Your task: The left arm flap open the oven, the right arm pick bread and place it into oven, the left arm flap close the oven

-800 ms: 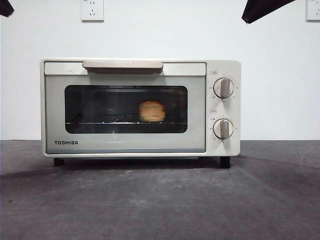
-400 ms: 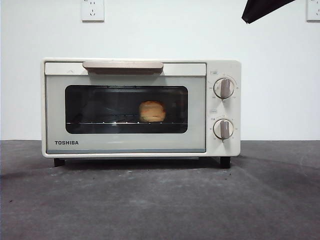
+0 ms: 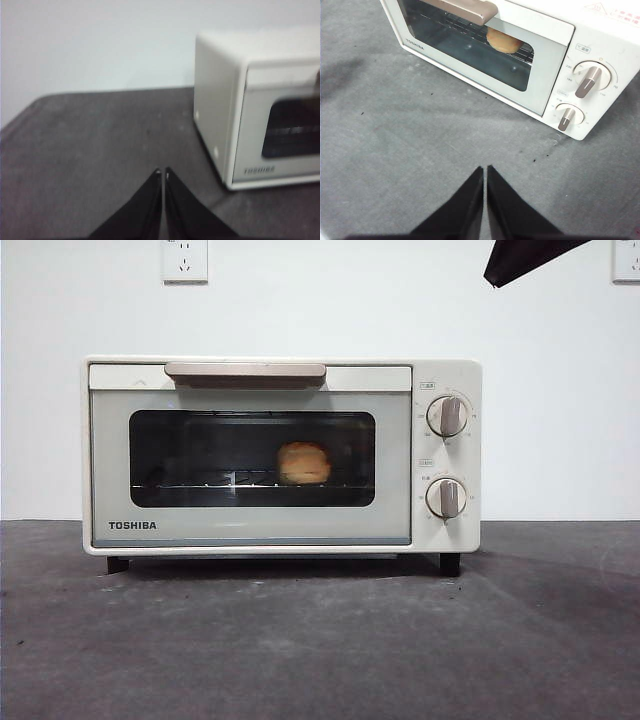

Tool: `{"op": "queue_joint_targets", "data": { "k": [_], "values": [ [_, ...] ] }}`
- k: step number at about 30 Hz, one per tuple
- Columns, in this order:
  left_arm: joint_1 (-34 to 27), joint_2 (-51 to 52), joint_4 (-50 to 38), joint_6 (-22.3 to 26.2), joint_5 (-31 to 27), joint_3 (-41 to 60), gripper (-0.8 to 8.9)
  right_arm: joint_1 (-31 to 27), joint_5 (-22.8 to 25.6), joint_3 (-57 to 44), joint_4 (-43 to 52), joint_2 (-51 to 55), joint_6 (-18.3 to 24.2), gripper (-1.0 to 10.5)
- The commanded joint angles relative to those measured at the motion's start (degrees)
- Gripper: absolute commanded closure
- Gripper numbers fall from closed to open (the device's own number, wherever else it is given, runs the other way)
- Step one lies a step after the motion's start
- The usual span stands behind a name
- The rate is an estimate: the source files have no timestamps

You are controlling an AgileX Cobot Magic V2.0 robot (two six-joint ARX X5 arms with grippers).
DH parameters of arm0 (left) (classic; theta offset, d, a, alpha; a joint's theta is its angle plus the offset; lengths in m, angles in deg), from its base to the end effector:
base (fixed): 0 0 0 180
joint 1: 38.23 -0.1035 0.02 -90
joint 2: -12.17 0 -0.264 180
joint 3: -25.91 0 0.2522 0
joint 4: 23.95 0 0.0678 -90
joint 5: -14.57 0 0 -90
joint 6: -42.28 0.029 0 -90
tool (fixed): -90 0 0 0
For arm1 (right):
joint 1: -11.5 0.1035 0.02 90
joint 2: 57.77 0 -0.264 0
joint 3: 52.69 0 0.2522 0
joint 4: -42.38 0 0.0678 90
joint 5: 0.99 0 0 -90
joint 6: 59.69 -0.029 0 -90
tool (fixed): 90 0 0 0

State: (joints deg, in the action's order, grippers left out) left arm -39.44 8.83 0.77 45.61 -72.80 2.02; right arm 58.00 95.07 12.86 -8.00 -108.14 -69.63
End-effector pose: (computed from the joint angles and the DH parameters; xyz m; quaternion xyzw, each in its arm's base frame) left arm 0.0891 0.0006 0.2004 0.0278 0.0360 -0.0134 0.9989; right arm 0.1220 0.1241 0.3172 -0.0559 0.2986 0.3047 0.9027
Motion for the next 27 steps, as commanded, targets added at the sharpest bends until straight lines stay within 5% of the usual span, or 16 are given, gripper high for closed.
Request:
{"op": "queue_joint_targets", "data": {
  "k": [1, 27],
  "values": [
    [-0.3, 1.7, -0.7, 0.6, -0.3, 2.5, 7.94, 0.5, 0.1, 0.4, 0.6, -0.5, -0.5, 9.4],
    [-0.3, 3.1, -0.3, 0.4, -0.3, 9.4, 7.94, 0.5, 0.1, 0.4, 0.6, -0.5, -0.5, 9.4]
  ]
}}
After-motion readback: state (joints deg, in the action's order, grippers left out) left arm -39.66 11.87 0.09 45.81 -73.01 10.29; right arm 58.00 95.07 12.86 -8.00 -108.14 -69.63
